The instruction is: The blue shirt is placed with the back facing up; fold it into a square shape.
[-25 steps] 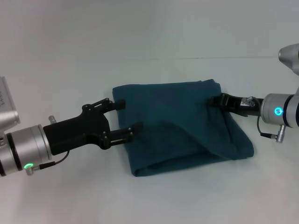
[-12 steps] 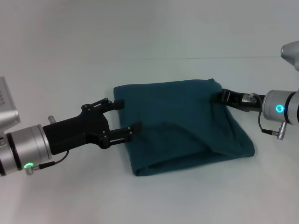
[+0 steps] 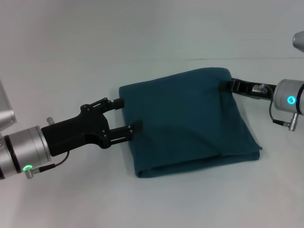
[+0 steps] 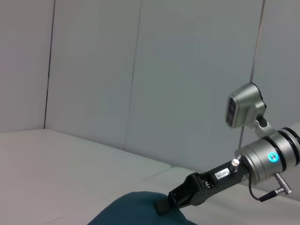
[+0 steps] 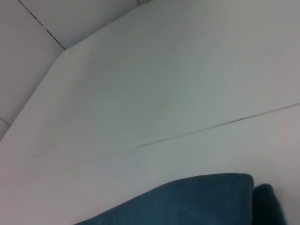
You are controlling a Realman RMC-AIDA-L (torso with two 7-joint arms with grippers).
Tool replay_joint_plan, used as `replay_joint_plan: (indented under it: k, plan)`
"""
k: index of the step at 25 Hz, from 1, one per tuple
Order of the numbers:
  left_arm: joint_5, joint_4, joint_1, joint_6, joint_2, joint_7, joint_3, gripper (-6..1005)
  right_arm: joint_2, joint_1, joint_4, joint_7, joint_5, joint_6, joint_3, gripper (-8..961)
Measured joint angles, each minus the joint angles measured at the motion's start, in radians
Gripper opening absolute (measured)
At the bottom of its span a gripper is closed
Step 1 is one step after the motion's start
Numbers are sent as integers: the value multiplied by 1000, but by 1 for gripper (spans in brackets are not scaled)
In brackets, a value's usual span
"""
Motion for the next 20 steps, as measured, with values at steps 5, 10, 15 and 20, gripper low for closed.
replay_joint_plan:
  k: [5, 10, 15, 20]
  plan:
    - [-2, 0, 2, 3, 1, -19, 0, 832, -8, 1, -7, -1, -3, 0, -3, 54]
    - [-2, 0, 2, 5, 0, -31, 0, 833, -11, -2, -6, -2, -4, 11, -17, 57]
    - [-2, 0, -2, -1, -1, -37, 0, 832, -7, -6, -2, -7, -3, 32, -25, 59]
    - [-26, 0, -8, -22, 0, -56, -1, 831, -2, -19, -9, -32, 2, 85, -18, 148]
